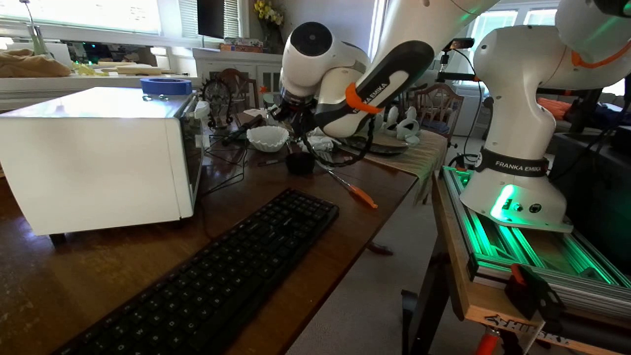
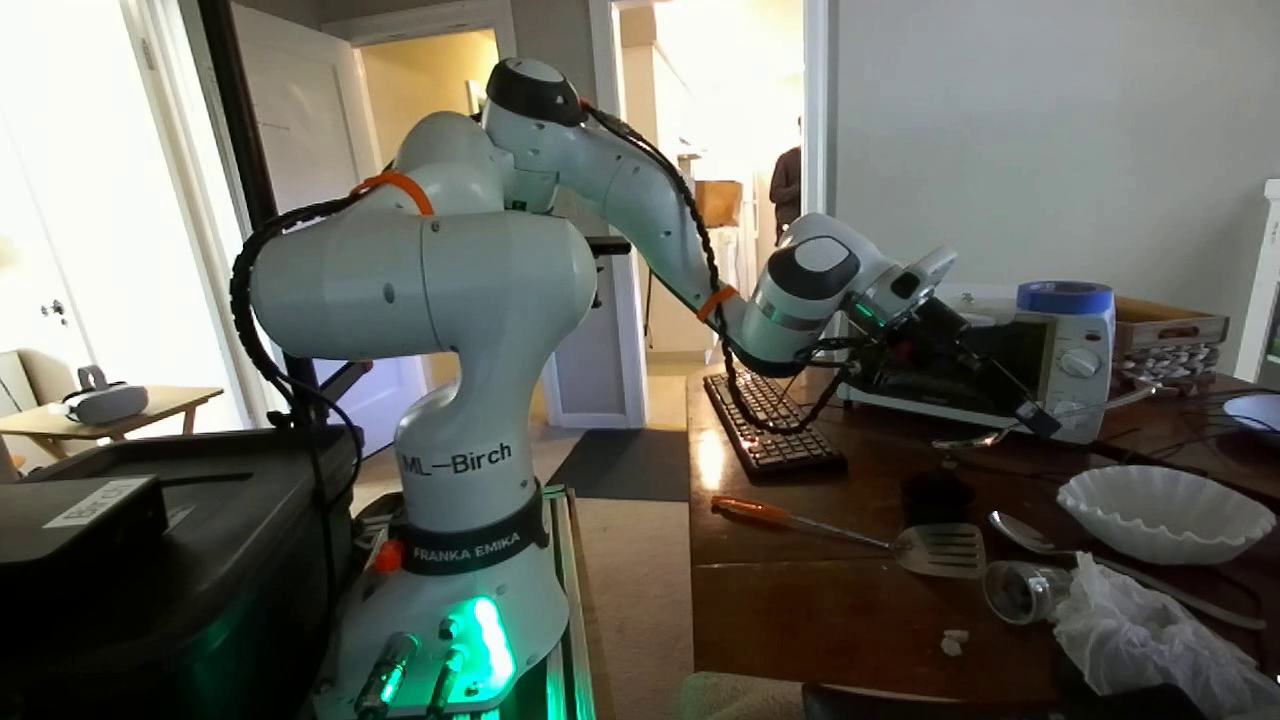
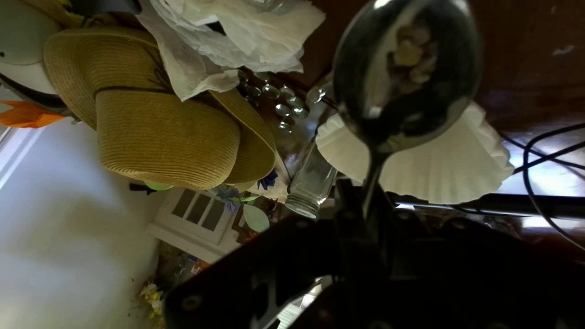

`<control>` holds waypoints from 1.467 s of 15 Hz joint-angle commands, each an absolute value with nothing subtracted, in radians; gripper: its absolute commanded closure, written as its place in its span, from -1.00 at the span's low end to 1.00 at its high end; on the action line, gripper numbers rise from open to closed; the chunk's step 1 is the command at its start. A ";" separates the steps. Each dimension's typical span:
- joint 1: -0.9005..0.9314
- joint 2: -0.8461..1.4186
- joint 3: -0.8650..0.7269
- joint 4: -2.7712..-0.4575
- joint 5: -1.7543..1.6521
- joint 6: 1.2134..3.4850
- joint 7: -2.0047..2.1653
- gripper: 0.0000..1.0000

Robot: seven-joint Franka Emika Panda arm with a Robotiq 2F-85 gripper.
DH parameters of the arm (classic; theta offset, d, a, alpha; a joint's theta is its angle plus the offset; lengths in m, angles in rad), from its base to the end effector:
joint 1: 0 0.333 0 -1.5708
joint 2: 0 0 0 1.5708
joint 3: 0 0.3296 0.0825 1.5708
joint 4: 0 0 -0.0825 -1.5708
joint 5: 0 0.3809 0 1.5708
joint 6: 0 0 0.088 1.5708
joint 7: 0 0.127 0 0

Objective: Use the silver spoon to remove some contents from the black tray and place them in the black bowl.

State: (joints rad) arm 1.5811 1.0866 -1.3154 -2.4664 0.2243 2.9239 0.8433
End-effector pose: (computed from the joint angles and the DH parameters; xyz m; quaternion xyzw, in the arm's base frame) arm 0.5047 0.0673 0.2318 0.8512 -0.2321 0.3395 0.3260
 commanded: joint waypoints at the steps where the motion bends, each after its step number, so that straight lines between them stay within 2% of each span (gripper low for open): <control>1: 1.632 1.180 -1.323 -2.471 0.252 2.876 0.896 0.96; 22: 1.724 1.439 -1.360 -2.433 0.206 2.694 1.013 0.96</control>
State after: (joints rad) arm 1.7080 1.3832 -1.3496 -2.4537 0.2223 2.7467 0.9869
